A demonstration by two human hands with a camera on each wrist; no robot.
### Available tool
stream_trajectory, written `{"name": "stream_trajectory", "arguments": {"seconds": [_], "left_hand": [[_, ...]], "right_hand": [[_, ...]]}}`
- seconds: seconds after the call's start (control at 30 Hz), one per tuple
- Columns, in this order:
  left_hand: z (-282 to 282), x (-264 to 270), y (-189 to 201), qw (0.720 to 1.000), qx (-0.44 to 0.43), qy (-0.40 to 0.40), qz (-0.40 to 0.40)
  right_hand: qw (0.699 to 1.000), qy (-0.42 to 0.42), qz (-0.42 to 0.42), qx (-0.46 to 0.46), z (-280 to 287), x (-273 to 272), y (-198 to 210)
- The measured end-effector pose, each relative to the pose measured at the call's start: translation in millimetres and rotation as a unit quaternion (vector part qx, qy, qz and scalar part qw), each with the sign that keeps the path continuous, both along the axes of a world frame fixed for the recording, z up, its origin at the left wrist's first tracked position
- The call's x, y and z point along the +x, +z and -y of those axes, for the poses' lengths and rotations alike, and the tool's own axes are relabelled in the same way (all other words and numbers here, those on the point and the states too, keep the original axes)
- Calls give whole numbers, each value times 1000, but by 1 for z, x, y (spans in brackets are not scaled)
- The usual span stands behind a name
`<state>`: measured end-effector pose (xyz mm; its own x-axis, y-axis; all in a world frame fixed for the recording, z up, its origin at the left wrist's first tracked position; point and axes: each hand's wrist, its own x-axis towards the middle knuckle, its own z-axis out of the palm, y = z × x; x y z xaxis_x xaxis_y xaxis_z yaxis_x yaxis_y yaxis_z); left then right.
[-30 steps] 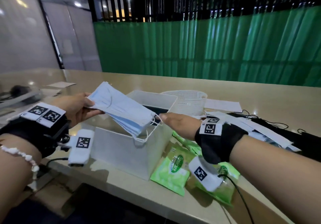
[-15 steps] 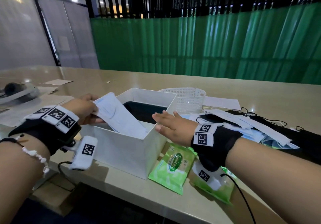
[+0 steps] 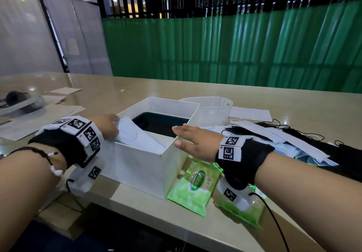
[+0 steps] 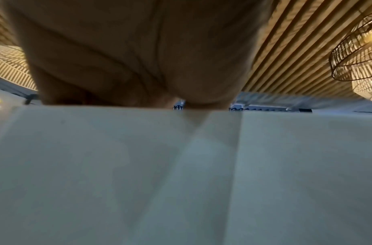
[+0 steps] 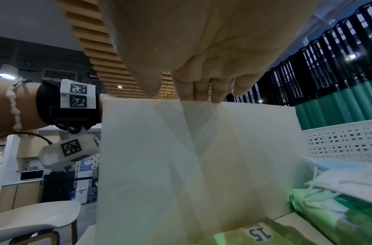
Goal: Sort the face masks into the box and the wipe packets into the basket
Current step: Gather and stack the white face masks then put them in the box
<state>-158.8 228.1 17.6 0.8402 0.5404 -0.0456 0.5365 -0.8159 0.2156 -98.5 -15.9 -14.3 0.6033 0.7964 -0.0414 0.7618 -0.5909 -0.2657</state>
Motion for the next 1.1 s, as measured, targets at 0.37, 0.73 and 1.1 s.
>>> {"name": "stream_trajectory", "arguments": {"seconds": [0.37, 0.73, 1.1], "left_hand": [[-6, 4, -5, 999, -17, -45, -20], [-6, 5, -8, 985, 22, -91, -147], [-4, 2, -4, 987, 49, -59, -139]], "right_hand": [[1000, -2, -7, 25, 1, 1, -3], [999, -5, -9, 37, 0, 4, -7], [999, -3, -10, 38, -1, 5, -8]]}}
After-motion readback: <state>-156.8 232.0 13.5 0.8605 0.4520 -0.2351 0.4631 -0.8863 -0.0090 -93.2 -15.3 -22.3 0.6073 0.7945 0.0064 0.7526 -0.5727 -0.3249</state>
